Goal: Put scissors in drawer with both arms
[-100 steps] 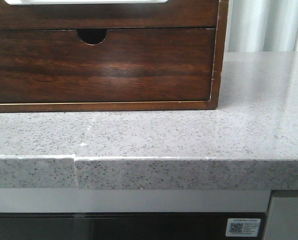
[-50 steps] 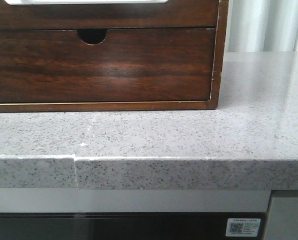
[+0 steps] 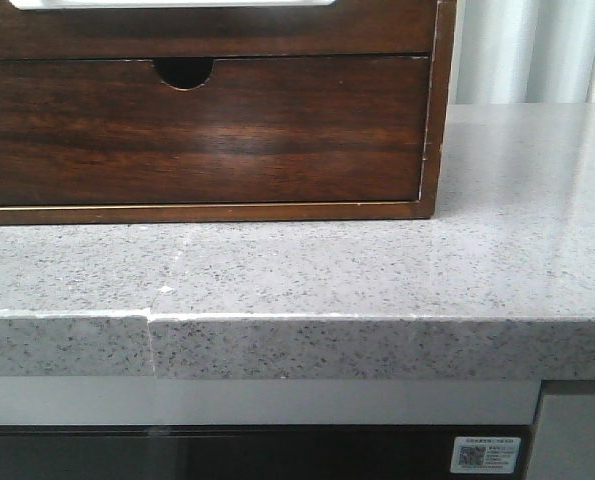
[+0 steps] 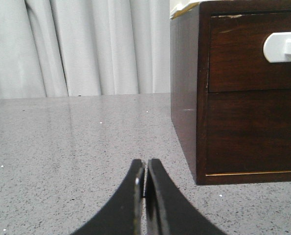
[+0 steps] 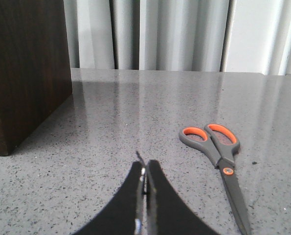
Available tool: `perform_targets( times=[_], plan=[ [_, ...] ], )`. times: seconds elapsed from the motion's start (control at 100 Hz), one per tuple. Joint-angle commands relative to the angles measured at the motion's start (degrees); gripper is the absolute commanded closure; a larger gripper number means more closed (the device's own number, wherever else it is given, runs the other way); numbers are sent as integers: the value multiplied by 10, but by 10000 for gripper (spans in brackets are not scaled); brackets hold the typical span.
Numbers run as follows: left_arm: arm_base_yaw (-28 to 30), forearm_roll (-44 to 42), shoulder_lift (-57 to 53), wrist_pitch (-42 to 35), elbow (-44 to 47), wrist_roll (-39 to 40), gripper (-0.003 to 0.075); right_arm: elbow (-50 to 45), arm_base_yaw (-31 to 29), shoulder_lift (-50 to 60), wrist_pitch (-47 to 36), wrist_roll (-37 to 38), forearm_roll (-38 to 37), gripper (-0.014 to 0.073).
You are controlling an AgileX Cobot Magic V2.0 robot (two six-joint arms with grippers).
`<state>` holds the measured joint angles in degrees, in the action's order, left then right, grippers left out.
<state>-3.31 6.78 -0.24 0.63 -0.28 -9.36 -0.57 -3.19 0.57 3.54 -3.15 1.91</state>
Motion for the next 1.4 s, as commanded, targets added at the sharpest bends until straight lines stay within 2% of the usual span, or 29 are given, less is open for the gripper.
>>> perform_targets(
  times=[0.0, 0.36, 0.56, 0.69, 0.79, 1.12, 1.2, 1.39],
  plan=[
    [1, 2, -18, -46, 21, 6, 741, -9, -1, 13, -57, -2, -6, 655],
    [1, 2, -18, -46, 21, 6, 741, -9, -1, 13, -54, -2, -6, 655],
    [1, 67, -18, -45, 0, 6, 741, 20, -1, 12, -25, -2, 28, 655],
    [1, 82, -15, -6, -61, 6, 741, 91, -1, 10, 59, -2, 28, 655],
    [1, 82, 4, 67, -127, 6, 741, 155, -1, -8, 118, -2, 28, 655],
    [1, 81, 167, 227, -337, 5, 741, 348, -1, -172, 288, -3, 7, 655],
    [1, 81, 195, 230, -363, 5, 741, 375, -1, -205, 311, -3, 2, 655],
    [1, 80, 220, 213, -370, 5, 741, 384, -1, -244, 297, -3, 2, 655]
  ],
)
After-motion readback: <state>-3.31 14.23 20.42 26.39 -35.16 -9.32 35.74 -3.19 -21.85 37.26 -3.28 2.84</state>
